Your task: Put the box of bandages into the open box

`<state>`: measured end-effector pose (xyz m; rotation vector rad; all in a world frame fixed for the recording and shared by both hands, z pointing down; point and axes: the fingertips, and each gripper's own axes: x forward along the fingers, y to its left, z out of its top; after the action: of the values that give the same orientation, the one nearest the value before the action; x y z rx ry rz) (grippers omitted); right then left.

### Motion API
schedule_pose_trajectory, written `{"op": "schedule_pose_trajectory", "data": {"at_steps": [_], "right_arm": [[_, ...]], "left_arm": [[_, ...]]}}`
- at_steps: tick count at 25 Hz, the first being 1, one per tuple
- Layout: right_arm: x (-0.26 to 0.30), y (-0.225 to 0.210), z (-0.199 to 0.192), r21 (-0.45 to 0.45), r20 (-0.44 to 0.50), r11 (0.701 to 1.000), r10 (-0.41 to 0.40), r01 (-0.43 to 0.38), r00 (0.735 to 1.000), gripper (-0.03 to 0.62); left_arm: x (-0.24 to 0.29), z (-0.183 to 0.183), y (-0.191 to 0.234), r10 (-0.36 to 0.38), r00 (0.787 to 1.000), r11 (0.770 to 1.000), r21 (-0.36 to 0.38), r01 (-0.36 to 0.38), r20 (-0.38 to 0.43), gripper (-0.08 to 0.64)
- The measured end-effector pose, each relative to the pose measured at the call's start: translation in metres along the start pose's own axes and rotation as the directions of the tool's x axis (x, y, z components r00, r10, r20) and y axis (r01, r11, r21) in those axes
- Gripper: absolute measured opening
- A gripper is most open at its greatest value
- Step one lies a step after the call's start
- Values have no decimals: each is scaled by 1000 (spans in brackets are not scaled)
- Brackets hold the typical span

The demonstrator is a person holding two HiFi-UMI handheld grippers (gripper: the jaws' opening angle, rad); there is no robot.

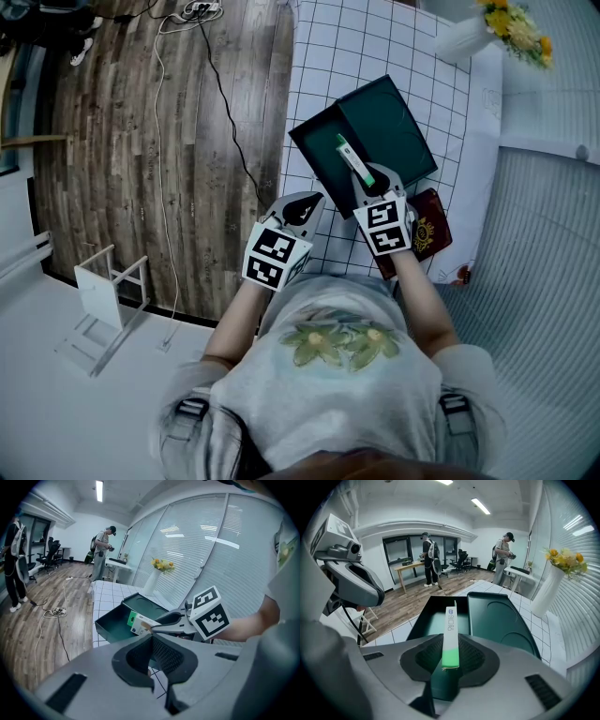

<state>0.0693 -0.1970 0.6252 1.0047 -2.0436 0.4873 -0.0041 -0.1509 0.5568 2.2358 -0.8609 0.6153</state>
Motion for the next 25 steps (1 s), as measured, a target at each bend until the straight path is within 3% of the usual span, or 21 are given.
{"op": "schedule_pose_trajectory", "data": {"at_steps": [25], "right_arm": [[8,2,-12,-65,-119,998,-14,7,993,91]], "left_arm": [[1,1,-1,-5,1000,1000,11,5,-8,5]]}}
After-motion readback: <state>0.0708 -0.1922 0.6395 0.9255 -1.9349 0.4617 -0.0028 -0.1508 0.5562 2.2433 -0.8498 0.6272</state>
